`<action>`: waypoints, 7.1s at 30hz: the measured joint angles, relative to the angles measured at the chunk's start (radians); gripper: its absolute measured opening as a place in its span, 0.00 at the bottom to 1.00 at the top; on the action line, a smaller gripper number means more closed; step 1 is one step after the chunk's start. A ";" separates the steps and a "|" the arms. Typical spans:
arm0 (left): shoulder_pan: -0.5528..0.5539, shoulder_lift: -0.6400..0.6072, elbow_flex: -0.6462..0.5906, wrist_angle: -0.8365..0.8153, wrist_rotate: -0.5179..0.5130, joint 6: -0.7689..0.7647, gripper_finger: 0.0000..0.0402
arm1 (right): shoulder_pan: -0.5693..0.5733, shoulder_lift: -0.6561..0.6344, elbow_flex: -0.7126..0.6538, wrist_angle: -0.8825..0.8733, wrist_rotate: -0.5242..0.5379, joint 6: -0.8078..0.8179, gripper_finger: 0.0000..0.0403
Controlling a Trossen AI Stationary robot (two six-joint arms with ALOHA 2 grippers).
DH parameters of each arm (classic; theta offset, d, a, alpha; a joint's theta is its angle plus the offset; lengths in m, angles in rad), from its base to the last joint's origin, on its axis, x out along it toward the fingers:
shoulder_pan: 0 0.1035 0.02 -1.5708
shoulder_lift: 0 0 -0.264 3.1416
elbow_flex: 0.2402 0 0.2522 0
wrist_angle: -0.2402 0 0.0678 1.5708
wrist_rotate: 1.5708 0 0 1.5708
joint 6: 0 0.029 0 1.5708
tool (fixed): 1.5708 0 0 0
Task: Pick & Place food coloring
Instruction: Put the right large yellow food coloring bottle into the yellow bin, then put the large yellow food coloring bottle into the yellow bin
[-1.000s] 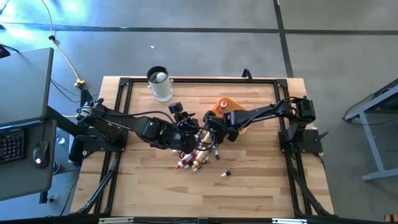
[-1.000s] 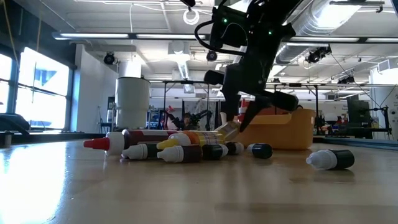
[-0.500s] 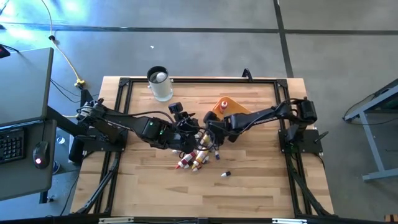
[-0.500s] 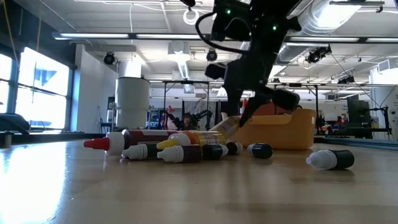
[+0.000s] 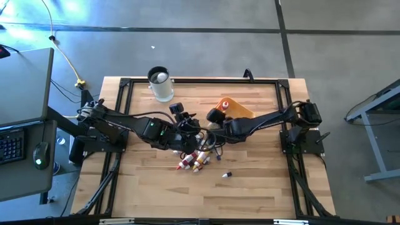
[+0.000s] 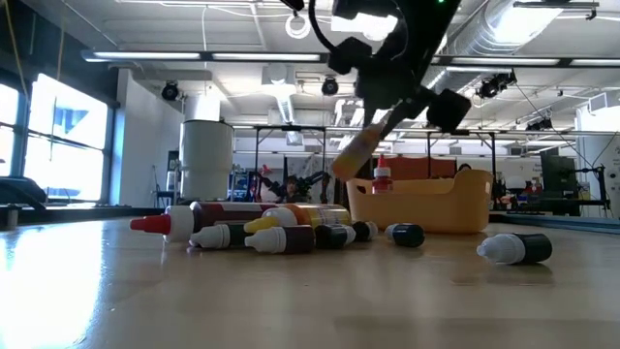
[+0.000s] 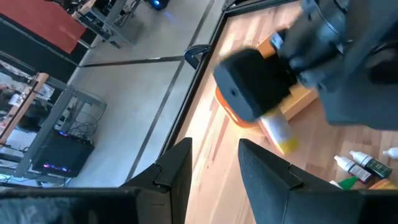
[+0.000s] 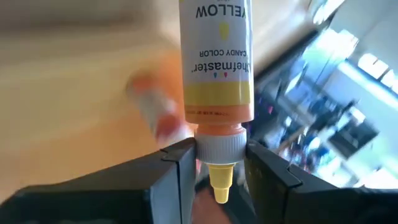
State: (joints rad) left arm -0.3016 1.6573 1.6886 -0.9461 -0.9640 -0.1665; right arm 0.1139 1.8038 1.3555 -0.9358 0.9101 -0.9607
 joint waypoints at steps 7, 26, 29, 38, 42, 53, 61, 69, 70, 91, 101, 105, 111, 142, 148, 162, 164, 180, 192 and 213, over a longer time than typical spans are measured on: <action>0.000 0.000 0.000 -0.028 -0.046 0.001 0.32 | -0.018 0.000 0.035 -0.330 0.074 0.172 0.27; 0.000 0.000 0.000 -0.030 -0.052 0.004 0.32 | -0.213 0.030 0.035 -0.414 -0.035 0.059 0.27; 0.000 0.000 0.000 -0.030 -0.052 0.004 0.32 | -0.212 0.080 0.035 -0.426 0.027 -0.001 0.27; 0.000 0.000 0.000 -0.035 -0.052 0.003 0.32 | -0.212 0.225 0.035 -0.432 0.162 -0.027 0.27; 0.000 0.000 0.000 -0.047 -0.052 0.003 0.32 | -0.211 0.245 0.035 -0.421 0.131 -0.025 0.27; 0.000 0.000 0.000 -0.052 -0.049 0.000 0.32 | -0.211 0.246 0.035 -0.395 0.131 -0.039 0.39; 0.000 0.000 0.000 -0.052 -0.049 0.000 0.32 | -0.204 0.246 0.035 -0.403 0.156 0.046 0.40; 0.000 0.000 0.000 -0.052 -0.049 -0.001 0.32 | -0.134 0.245 0.035 -0.572 0.157 0.260 0.40; 0.000 0.000 0.000 -0.052 -0.049 -0.008 0.32 | -0.121 0.241 0.035 -0.606 0.156 0.292 0.40; -0.065 -0.005 0.000 -0.519 0.178 -0.428 0.32 | 0.084 -0.071 0.043 -0.155 -0.456 0.677 0.37; -0.161 -0.053 -0.101 -0.623 0.311 -0.612 0.32 | 0.098 0.019 0.042 0.397 -1.008 0.368 0.37; -0.217 -0.084 -0.200 -0.623 0.253 -0.761 0.32 | 0.128 0.100 0.042 0.479 -0.986 0.290 0.38; -0.257 -0.098 -0.328 -0.575 0.234 -0.890 0.32 | 0.156 0.196 0.042 0.551 -0.840 0.219 0.38; -0.255 -0.097 -0.361 -0.518 0.253 -0.918 0.32 | 0.097 0.283 0.042 0.509 -0.808 0.335 0.36; -0.255 -0.097 -0.361 -0.517 0.251 -0.918 0.32 | 0.099 0.283 0.042 0.505 -0.776 0.336 0.28; -0.255 -0.097 -0.361 -0.486 0.162 -1.024 0.32 | 0.087 0.052 0.041 0.488 -0.622 0.362 0.29; -0.255 -0.097 -0.361 -0.473 0.143 -1.040 0.32 | 0.061 -0.022 0.039 0.493 -0.648 0.419 0.29; -0.255 -0.096 -0.361 -0.396 0.078 -1.038 0.32 | -0.165 -0.409 -0.774 1.781 -0.622 0.700 0.29; -0.255 -0.096 -0.361 -0.346 0.017 -1.035 0.32 | -0.278 -0.257 -0.923 1.979 -0.489 0.927 0.29; -0.255 -0.096 -0.361 -0.335 0.017 -1.035 0.32 | -0.303 -0.113 -0.904 1.989 -0.419 0.883 0.32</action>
State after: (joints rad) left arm -0.5564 1.5612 1.3277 -1.2810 -0.9474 -1.2018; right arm -0.1888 1.6909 0.4519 1.0527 0.4911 -0.0774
